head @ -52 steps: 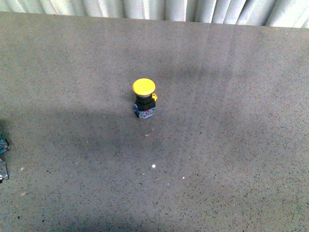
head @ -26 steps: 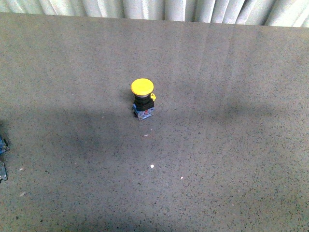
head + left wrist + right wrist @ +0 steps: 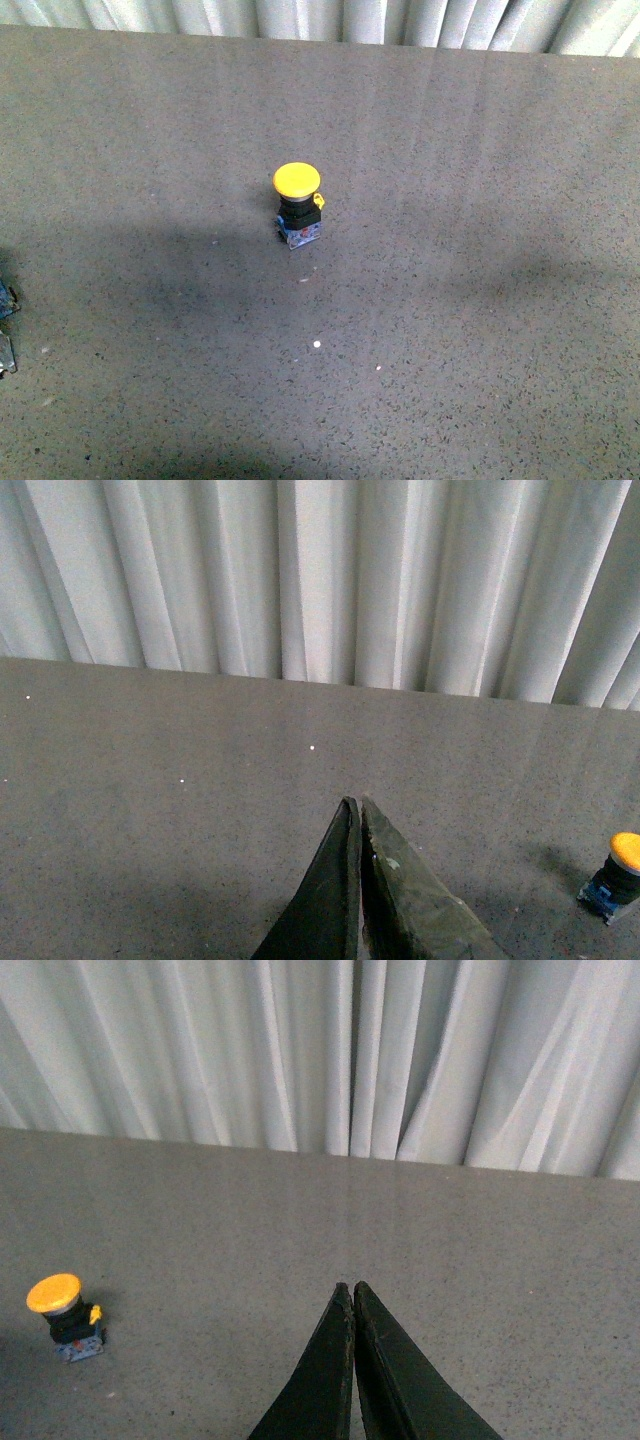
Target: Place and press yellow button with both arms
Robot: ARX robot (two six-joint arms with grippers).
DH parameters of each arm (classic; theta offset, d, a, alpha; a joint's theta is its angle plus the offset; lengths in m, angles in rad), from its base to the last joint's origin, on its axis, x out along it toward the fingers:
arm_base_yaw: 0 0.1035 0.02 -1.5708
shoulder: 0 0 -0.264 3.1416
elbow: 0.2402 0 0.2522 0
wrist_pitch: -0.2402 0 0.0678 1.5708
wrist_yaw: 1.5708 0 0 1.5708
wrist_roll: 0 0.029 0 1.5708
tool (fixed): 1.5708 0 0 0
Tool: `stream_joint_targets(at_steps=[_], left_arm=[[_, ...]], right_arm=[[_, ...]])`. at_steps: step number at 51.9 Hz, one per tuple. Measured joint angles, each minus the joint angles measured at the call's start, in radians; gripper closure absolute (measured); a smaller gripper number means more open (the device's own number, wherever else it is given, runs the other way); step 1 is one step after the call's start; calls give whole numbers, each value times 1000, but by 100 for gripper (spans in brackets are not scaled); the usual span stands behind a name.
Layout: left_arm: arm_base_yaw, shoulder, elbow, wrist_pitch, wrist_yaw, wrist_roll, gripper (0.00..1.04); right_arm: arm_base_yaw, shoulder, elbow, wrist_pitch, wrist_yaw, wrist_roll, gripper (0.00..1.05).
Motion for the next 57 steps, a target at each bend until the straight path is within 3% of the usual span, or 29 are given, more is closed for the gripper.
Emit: stream_joint_targets(at_steps=[29,57], left_arm=[[0,0,0,0,0,0,103],[0,0,0,0,0,0,103]], right_arm=[[-1,-344,-1,-319,0,0,103],[-1,-499,-1,-474,0,0,103]])
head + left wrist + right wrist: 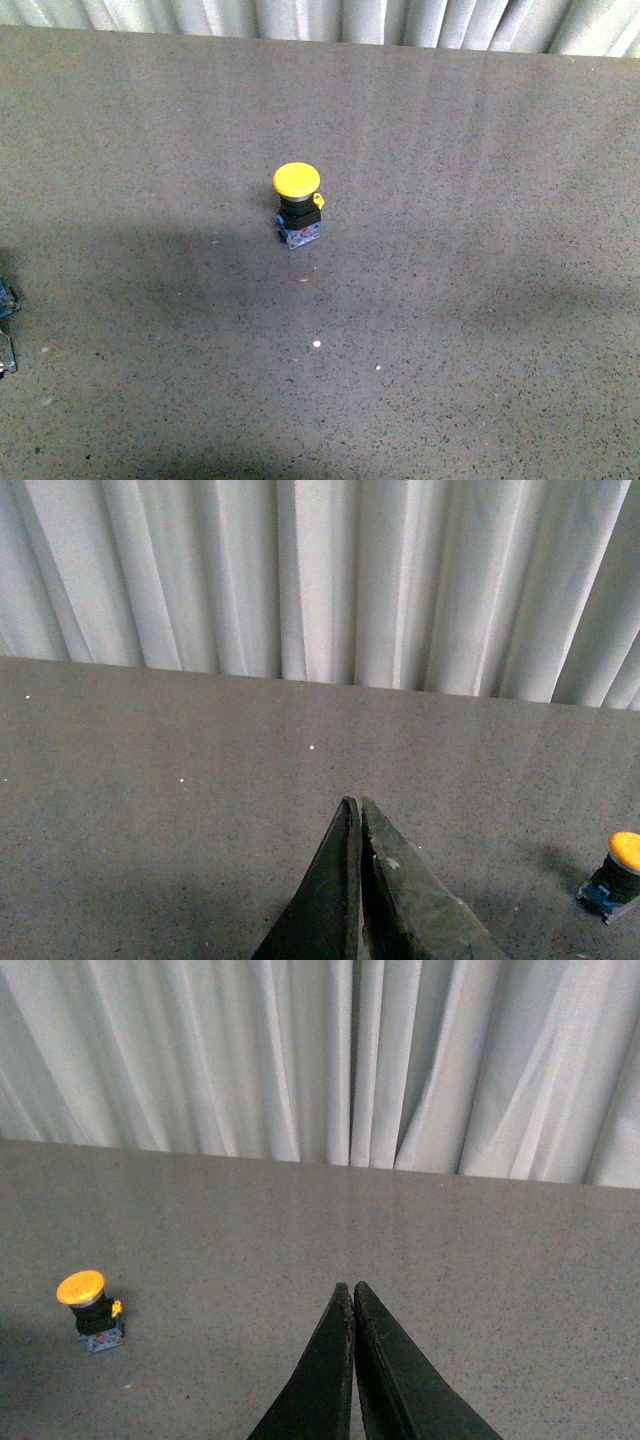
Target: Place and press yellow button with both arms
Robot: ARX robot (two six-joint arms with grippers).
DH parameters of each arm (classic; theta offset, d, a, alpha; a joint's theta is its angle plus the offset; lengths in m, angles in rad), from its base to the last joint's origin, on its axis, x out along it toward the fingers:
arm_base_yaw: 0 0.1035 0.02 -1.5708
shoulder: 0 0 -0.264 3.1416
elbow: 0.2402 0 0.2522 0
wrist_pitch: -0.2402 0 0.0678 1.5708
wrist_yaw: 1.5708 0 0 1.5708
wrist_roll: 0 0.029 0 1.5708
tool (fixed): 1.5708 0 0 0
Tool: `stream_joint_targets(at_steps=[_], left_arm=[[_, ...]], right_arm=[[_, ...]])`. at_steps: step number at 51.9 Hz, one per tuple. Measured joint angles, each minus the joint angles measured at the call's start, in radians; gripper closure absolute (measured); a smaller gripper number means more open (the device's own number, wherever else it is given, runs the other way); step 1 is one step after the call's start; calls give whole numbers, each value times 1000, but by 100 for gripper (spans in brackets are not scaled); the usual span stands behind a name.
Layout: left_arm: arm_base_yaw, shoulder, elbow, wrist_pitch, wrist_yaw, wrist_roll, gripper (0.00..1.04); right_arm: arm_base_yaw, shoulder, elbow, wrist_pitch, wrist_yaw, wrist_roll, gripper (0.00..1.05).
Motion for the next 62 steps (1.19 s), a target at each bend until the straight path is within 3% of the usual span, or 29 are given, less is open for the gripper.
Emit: stream_joint_targets(at_steps=[8,16,19,25,38,43,47,62], left_arm=[[0,0,0,0,0,0,103],[0,0,0,0,0,0,103],[0,0,0,0,0,0,92],[0,0,0,0,0,0,65],[0,0,0,0,0,0,28],[0,0,0,0,0,1,8],[0,0,0,0,0,2,10],[0,0,0,0,0,2,9]], right_arm=[[0,-138,0,-168,0,0,103],[0,-179,0,-183,1,0,103],[0,-179,0,-183,1,0,103],[0,-180,0,-183,0,-2,77],[0,-180,0,-183,0,-2,40],[0,-180,0,-183,0,-2,19],[0,-180,0,-183,1,-2,8],[0,-180,0,-183,0,-2,9]])
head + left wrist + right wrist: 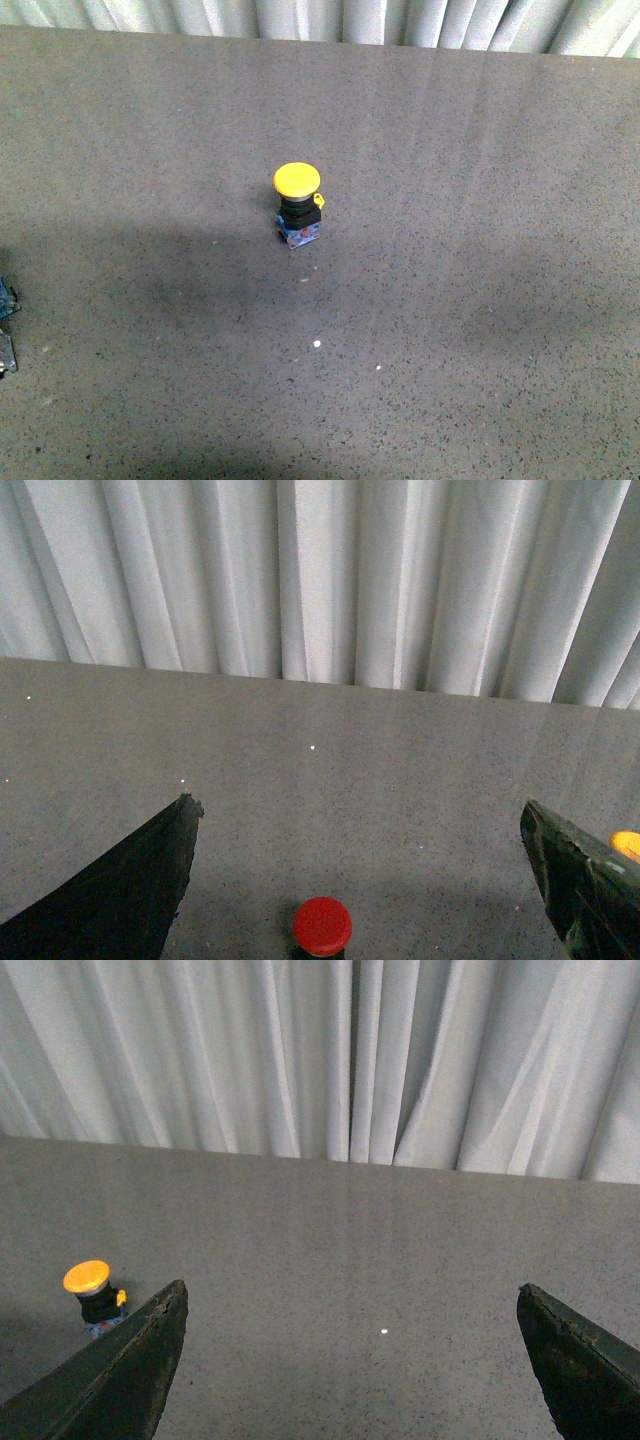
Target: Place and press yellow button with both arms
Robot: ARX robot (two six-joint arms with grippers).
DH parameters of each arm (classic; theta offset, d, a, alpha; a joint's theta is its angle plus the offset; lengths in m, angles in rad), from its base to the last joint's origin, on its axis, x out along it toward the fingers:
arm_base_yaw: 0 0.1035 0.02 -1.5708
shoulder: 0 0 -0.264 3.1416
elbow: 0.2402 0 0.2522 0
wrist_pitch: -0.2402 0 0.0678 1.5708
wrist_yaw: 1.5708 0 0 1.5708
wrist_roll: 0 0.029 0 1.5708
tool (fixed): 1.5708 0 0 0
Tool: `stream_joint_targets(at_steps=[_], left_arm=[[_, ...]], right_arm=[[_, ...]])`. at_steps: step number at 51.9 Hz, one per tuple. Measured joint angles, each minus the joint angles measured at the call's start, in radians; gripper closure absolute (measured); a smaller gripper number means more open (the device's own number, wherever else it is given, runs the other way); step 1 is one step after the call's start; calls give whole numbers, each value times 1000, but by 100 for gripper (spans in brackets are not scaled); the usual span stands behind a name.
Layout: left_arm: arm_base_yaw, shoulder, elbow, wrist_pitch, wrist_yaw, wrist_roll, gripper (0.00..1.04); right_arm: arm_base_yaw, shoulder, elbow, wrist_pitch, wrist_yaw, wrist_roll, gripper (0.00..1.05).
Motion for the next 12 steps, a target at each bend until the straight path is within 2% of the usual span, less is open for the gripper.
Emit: stream_joint_targets(at_steps=[12], left_arm=[[0,0,0,0,0,0,9]], right_arm=[[0,0,0,0,0,0,9]])
